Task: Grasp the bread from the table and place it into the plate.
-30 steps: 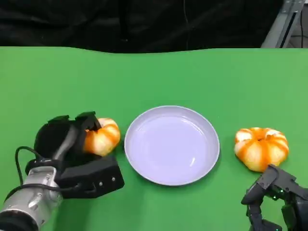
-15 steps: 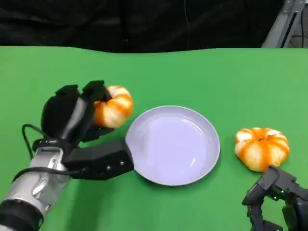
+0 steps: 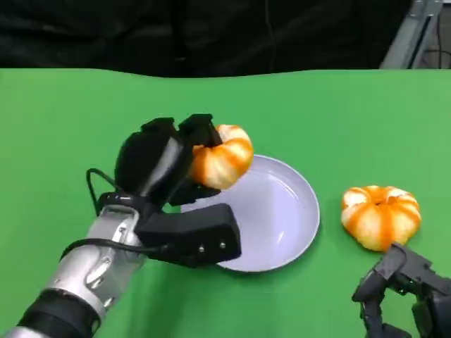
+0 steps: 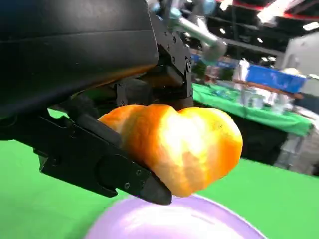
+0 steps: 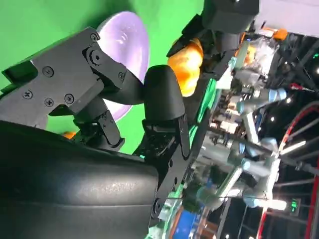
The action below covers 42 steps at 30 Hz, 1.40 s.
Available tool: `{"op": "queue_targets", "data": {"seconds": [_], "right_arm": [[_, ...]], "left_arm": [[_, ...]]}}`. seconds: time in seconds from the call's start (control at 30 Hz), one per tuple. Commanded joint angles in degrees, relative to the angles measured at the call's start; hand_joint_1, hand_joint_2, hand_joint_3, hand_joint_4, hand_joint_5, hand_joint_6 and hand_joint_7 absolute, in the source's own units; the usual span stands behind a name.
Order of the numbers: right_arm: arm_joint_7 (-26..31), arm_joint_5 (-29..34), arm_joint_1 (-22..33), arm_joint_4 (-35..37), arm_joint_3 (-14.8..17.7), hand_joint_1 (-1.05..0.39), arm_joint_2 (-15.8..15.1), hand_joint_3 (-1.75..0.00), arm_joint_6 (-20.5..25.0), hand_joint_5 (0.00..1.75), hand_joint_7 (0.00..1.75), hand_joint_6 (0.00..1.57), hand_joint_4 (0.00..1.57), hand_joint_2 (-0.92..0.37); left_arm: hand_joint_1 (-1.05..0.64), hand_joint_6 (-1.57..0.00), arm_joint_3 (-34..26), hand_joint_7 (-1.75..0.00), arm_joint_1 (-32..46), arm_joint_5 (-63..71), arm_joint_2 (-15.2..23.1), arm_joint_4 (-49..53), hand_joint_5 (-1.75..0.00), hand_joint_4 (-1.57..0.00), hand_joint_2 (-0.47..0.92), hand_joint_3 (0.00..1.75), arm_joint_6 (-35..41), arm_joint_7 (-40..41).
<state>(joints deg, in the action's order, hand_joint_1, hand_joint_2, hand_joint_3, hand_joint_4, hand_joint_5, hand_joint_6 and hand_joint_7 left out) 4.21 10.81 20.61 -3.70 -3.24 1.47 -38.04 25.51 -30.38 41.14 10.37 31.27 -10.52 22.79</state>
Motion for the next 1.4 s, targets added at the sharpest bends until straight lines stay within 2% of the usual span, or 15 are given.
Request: {"op": "queue_targets", "data": {"seconds": [0.03, 0.2, 0.33, 0.93, 0.97, 1.0, 1.03, 1.13, 1.4], "right_arm": [[0.6, 0.5, 0.3, -1.1, -0.2, -0.14, 0.1, -1.20, 0.4, 1.75, 1.52, 0.75, 0.83, -0.52], [0.7, 0.5, 0.3, -1.1, -0.2, -0.14, 0.1, -1.21, 0.4, 1.75, 1.53, 0.74, 0.83, -0.52], [1.5, 0.8, -1.0, 0.5, -0.7, -0.12, 0.9, -1.26, -1.0, 1.75, 1.53, 0.74, 0.83, -0.50], [2.1, 0.7, -1.2, 0.8, -1.0, -0.11, 0.4, -1.29, -1.5, 1.75, 1.53, 0.75, 0.83, -0.48], [2.1, 0.6, -1.3, 1.0, -1.0, -0.12, 0.2, -1.29, -1.8, 1.75, 1.53, 0.75, 0.83, -0.48], [2.0, 0.5, -1.4, 1.2, -0.9, -0.12, 0.2, -1.29, -2.0, 1.75, 1.53, 0.75, 0.82, -0.48], [2.0, 0.5, -1.4, 1.3, -0.9, -0.12, 0.1, -1.29, -2.2, 1.75, 1.53, 0.75, 0.82, -0.48], [2.0, 0.5, -1.4, 1.4, -0.9, -0.12, 0.1, -1.29, -2.4, 1.75, 1.53, 0.75, 0.82, -0.47], [2.0, 0.5, -1.5, 1.5, -0.9, -0.12, 0.1, -1.30, -2.5, 1.75, 1.53, 0.74, 0.82, -0.47]], "left_arm": [[-0.07, -0.68, 0.0, -1.54, 0.1, 0.3, 0.4, -1.6, -1.75, -0.64, 0.90, 0.23, 0.6, -1.8], [-0.07, -0.69, 0.0, -1.53, 0.2, 0.4, 0.4, -1.9, -1.75, -0.64, 0.90, 0.23, 0.8, -2.0], [-0.10, -0.70, 2.8, -1.47, -2.3, 0.7, -1.8, 3.5, -1.75, -0.63, 0.86, 0.20, -0.7, -3.7], [-0.10, -0.71, 3.0, -1.45, -3.0, 0.4, -2.7, 5.2, -1.75, -0.63, 0.87, 0.17, -1.3, -3.7], [-0.13, -0.81, 3.1, -0.95, -3.2, 0.1, -3.3, 5.8, -1.61, -0.67, 0.84, 0.09, -1.4, -3.9], [-0.14, -0.93, 3.2, -0.61, -3.3, 0.0, -3.7, 6.3, -1.55, -0.70, 0.83, 0.05, -1.5, -4.0], [-0.15, -1.04, 3.2, -0.35, -3.4, -0.1, -4.0, 6.6, -1.52, -0.71, 0.83, 0.02, -1.6, -4.0], [-0.15, -1.11, 3.1, -0.17, -3.6, -0.1, -4.1, 6.9, -1.49, -0.72, 0.83, 0.00, -1.7, -3.9], [-0.15, -1.14, 3.1, -0.11, -3.6, -0.1, -4.1, 7.1, -1.49, -0.72, 0.83, 0.00, -1.8, -3.8]]}}
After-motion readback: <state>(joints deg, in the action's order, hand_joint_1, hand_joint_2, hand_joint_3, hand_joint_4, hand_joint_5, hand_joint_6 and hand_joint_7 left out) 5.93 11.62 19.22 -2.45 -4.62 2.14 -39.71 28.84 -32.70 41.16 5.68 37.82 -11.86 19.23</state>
